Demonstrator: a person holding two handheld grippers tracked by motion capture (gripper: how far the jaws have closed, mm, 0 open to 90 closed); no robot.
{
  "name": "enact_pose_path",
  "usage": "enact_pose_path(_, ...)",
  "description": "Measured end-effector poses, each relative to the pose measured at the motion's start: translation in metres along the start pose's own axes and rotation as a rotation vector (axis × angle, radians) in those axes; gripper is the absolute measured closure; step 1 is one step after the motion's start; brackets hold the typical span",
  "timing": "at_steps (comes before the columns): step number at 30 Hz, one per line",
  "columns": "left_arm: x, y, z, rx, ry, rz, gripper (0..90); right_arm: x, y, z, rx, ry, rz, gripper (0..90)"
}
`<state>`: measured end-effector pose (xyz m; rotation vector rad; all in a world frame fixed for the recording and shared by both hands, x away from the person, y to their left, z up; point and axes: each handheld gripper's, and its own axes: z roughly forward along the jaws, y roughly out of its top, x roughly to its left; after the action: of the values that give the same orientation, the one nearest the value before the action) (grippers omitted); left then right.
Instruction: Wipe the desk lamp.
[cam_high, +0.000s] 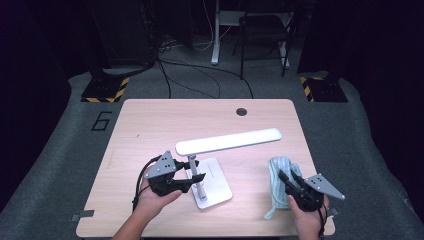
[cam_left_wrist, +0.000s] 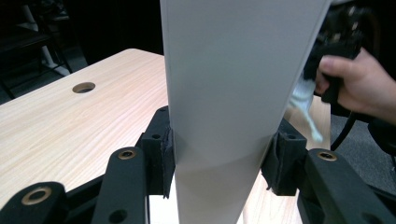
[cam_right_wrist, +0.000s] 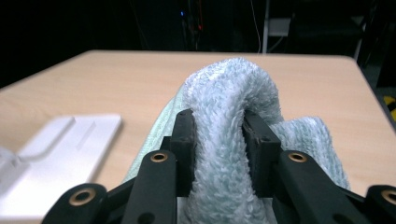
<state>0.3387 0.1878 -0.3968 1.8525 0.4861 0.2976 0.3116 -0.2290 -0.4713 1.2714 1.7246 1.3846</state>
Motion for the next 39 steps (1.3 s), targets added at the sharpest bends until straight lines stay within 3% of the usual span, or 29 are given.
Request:
enact_pose_path(3, 0.000, 0.000, 0.000, -0.002, 0.000, -0.002, 52.2, -0.001, -0.008, 0.005, 0.057, 0.023, 0.013, 68.6)
enact_pose_path(9, 0.000, 0.000, 0.003, -0.002, -0.003, -0.008, 51.9, 0.002, -0.015, 0.014, 0.096, 0.015, -0.041, 68.4)
enact_pose_path(14, 0.002, 0.002, 0.006, -0.005, 0.002, -0.006, 51.7, 0.001, -0.018, 0.025, 0.135, -0.010, -0.060, 68.0)
enact_pose_path(18, 0.002, 0.003, 0.011, -0.003, 0.000, -0.016, 51.4, 0.000, -0.022, 0.031, 0.198, -0.045, -0.089, 65.5)
enact_pose_path(20, 0.002, 0.003, 0.013, -0.005, 0.000, -0.030, 51.1, -0.001, -0.024, 0.032, 0.208, -0.044, -0.084, 64.3)
enact_pose_path(21, 0.003, 0.003, 0.015, -0.011, 0.012, -0.014, 50.8, -0.002, -0.025, 0.033, 0.206, -0.048, -0.078, 63.3)
enact_pose_path(25, -0.001, 0.000, 0.019, 0.023, 0.018, -0.019, 48.8, -0.007, -0.027, 0.033, 0.227, -0.042, -0.055, 56.4)
enact_pose_path(26, -0.002, -0.001, 0.019, 0.017, 0.018, -0.020, 46.9, -0.006, -0.027, 0.033, 0.222, -0.049, -0.032, 54.7)
enact_pose_path(34, -0.001, 0.000, 0.015, 0.008, 0.011, -0.018, 43.9, -0.007, -0.027, 0.031, 0.202, -0.064, -0.024, 45.3)
enact_pose_path(38, -0.001, 0.001, 0.011, -0.003, -0.007, -0.031, 44.5, -0.005, -0.025, 0.026, 0.164, -0.080, -0.030, 43.7)
enact_pose_path(39, 0.000, 0.002, 0.010, 0.009, -0.011, -0.019, 44.5, -0.003, -0.023, 0.023, 0.143, -0.078, -0.034, 43.7)
